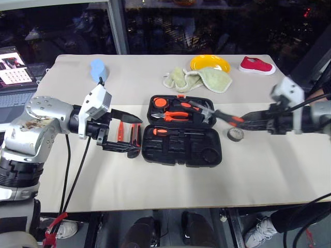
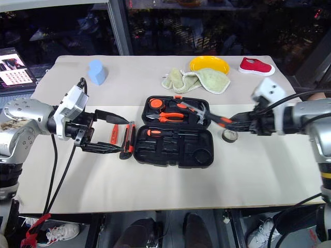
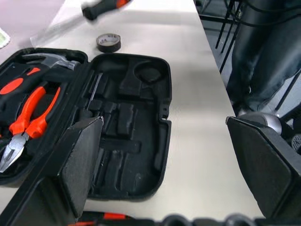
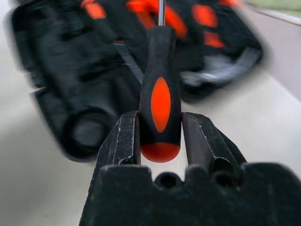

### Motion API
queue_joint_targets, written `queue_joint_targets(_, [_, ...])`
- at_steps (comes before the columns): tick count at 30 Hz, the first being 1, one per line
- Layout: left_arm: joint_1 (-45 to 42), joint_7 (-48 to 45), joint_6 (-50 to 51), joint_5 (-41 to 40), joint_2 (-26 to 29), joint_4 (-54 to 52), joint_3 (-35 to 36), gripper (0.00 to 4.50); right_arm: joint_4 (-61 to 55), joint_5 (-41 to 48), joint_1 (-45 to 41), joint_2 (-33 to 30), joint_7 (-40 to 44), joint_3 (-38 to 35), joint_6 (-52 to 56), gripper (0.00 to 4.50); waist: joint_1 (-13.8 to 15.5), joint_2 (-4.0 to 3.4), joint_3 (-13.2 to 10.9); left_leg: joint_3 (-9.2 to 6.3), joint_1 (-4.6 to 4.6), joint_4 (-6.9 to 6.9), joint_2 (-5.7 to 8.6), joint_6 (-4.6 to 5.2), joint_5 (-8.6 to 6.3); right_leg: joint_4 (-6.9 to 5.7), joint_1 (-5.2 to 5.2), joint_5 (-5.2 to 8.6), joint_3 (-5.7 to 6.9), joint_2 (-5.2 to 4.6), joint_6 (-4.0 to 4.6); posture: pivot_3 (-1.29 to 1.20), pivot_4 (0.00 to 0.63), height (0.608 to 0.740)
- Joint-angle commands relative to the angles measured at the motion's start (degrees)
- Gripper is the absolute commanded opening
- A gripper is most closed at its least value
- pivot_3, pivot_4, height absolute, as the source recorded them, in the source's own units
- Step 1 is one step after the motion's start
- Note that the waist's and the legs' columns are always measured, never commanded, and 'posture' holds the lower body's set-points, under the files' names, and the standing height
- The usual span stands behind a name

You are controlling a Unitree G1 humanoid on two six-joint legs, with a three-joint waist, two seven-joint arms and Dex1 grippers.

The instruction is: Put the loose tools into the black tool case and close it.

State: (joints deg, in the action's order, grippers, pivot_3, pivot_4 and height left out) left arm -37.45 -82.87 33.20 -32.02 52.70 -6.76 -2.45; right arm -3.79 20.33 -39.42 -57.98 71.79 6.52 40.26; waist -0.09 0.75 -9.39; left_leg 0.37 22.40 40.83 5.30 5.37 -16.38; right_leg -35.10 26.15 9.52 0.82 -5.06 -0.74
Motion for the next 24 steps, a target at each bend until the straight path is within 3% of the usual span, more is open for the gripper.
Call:
queue_joint_targets(1, [-0.52,0.06,0.01,-0.34,1.41,-1.83,1.5,4.5,-0.54,-2.27,-3.23,3.46,0.91,2.96,-5.71,1.01,-0.02,0.0,0.0,0.01,0.02,-0.01,0.0,0.0,0.0,-0.01,0.04,0.0,0.0,0.01,0.01,0.0,0.15,0.74])
queue_joint_targets(12, [1.54,1.33,0.95,-0.83,1.76,-4.29,2.52,4.5,11.27,-12.84,-5.25,7.05,4.81,10.13,-22.39,1.01,0.69,0.01,-0.01,-0.05,0.16,-0.01,0.05,-0.01,0.01,0.05,0.15,0.0,0.13,0.0,0.01,0.0,0.15,0.74])
queue_joint_targets(24, [0.91,1.92,1.9,-1.51,1.51,-5.13,2.42,4.5,19.36,-17.65,-6.08,10.8,4.58,9.86,-28.64,1.01,0.14,0.01,-0.01,-0.06,0.12,-0.01,0.05,-0.1,0.06,-0.03,0.13,-0.01,0.08,0.03,0.04,0.0,0.15,0.74])
